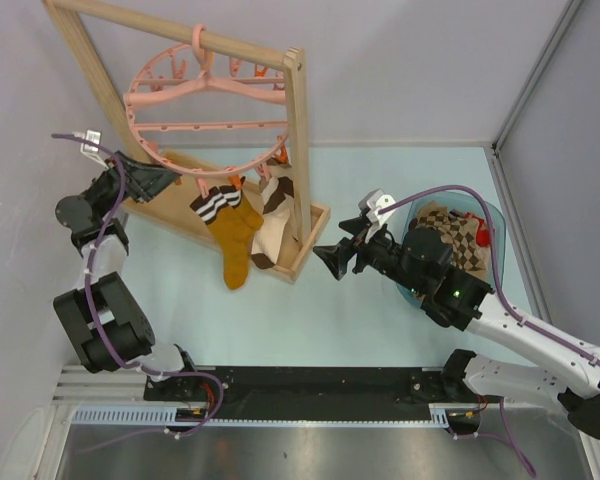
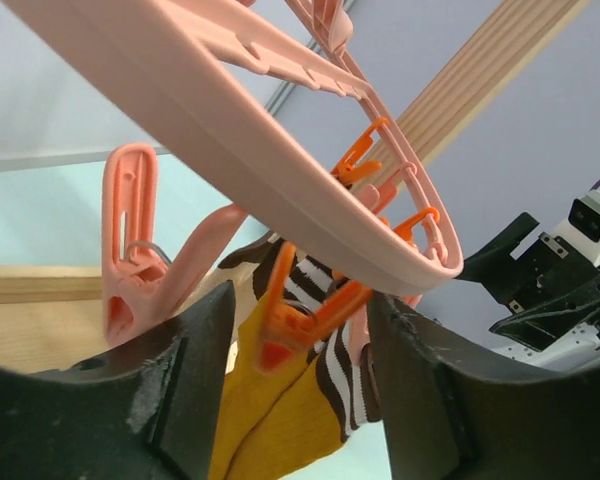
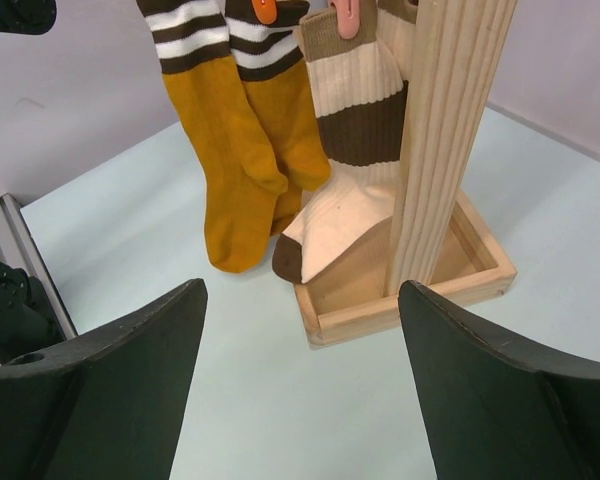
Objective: Clip the socks to the hanger
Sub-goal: Open the clamp at the hanger, then pick up the sock from the bin.
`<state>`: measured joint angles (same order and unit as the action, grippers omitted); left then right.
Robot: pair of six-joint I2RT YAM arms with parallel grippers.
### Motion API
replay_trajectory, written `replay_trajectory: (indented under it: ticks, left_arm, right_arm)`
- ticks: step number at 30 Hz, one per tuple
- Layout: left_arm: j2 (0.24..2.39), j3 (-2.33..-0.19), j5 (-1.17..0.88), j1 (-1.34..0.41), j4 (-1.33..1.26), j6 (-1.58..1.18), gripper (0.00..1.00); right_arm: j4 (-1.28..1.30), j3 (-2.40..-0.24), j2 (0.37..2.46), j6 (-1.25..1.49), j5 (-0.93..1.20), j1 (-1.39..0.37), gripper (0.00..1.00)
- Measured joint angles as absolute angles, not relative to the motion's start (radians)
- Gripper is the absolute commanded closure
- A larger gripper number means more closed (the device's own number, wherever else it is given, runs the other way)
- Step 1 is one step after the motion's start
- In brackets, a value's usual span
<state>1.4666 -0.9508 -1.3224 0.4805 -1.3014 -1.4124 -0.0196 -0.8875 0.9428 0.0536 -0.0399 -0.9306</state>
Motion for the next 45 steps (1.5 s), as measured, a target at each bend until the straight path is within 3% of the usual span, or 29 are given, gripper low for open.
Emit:
replay_trajectory:
  ticks: [8,12,14,16,19,22,28,34,45]
  left_arm:
    - [1.440,-0.948,-1.324,0.476,-1.298,-1.375,0.66]
    - [1.341,-0.908,-1.319,0.473,-1.258,-1.221,0.76]
    - [1.249,-0.901,-1.303,0.462,-1.090,-1.045,0.85]
    - [1.146,-0.941,-1.241,0.422,-0.760,-0.758,0.89]
    - [1.056,-1.038,-1.123,0.328,-0.385,-0.439,0.90]
    - [0.998,-1.047,-1.050,0.298,-0.210,-0.309,0.90]
    - [0.952,-1.020,-0.870,0.239,-0.018,-0.238,0.90]
    - [0.873,-1.013,-0.695,0.154,0.119,-0.236,0.91]
    - [0.832,-1.018,-0.485,0.041,0.236,-0.281,0.93]
  right_arm:
    - [-0.019,-0.887,0.945,0.064,-0.040,-0.931,0.18]
    - [-0.019,-0.887,0.945,0.072,-0.040,-0.931,0.18]
    - [-0.019,-0.887,0.945,0.075,-0.040,-0.931,0.18]
    - [-0.019,-0.887,0.945,0.078,-0.040,-0.931,0.18]
    - [-0.018,-0.886,0.945,0.078,-0.041,-0.931,0.18]
    - [-0.015,-0.886,0.945,0.079,-0.046,-0.931,0.18]
    - [0.027,-0.886,0.925,0.078,-0.107,-0.932,0.18]
    - [0.145,-0.886,0.876,0.104,-0.306,-0.891,0.18]
    - [0.349,-0.884,0.966,0.289,-0.429,-0.390,0.20]
